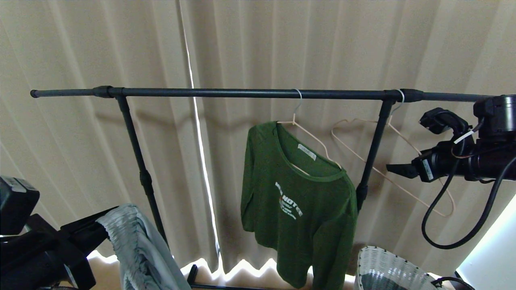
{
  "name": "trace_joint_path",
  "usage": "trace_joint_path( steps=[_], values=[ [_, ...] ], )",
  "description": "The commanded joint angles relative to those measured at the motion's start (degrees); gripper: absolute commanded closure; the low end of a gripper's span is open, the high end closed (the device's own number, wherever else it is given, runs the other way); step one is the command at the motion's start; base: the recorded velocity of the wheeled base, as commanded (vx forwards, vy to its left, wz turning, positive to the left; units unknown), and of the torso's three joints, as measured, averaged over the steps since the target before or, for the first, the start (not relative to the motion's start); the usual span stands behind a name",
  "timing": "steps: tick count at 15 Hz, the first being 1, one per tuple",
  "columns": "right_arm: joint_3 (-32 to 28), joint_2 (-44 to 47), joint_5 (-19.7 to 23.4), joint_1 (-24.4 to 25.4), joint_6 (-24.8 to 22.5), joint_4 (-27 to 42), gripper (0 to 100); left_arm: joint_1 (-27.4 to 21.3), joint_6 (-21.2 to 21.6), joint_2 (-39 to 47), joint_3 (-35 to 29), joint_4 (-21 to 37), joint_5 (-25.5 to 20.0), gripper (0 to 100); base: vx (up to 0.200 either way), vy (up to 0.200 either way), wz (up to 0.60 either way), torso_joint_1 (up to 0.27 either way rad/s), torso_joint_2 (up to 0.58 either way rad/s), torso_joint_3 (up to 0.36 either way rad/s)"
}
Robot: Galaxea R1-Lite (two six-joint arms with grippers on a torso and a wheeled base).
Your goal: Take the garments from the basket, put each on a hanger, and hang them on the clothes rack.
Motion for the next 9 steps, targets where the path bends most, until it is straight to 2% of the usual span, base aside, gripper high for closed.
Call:
trace_joint_path(
  steps=[1,6,7,9],
  values=[
    [-0.09,0.45,-0.06,-0.34,0.21,-0.07,0,0.01,-0.01,-0.02,0.09,-0.05,0.01,100,0.000,0.000,0.00,0.000,0.00,0.000],
    [0.53,-0.43,-0.14,-3.24,0.30,0.02,0,0.01,-0.01,-0.02,0.09,-0.05,0.01,100,0.000,0.000,0.00,0.000,0.00,0.000],
    [0.53,-0.52,-0.14,-3.24,0.47,0.02,100,0.01,-0.01,-0.02,0.09,-0.05,0.01,100,0.000,0.000,0.00,0.000,0.00,0.000],
    [0.71,-0.78,-0.14,-3.24,0.65,0.02,100,0.01,-0.01,-0.02,0.09,-0.05,0.01,100,0.000,0.000,0.00,0.000,0.00,0.000]
  ],
)
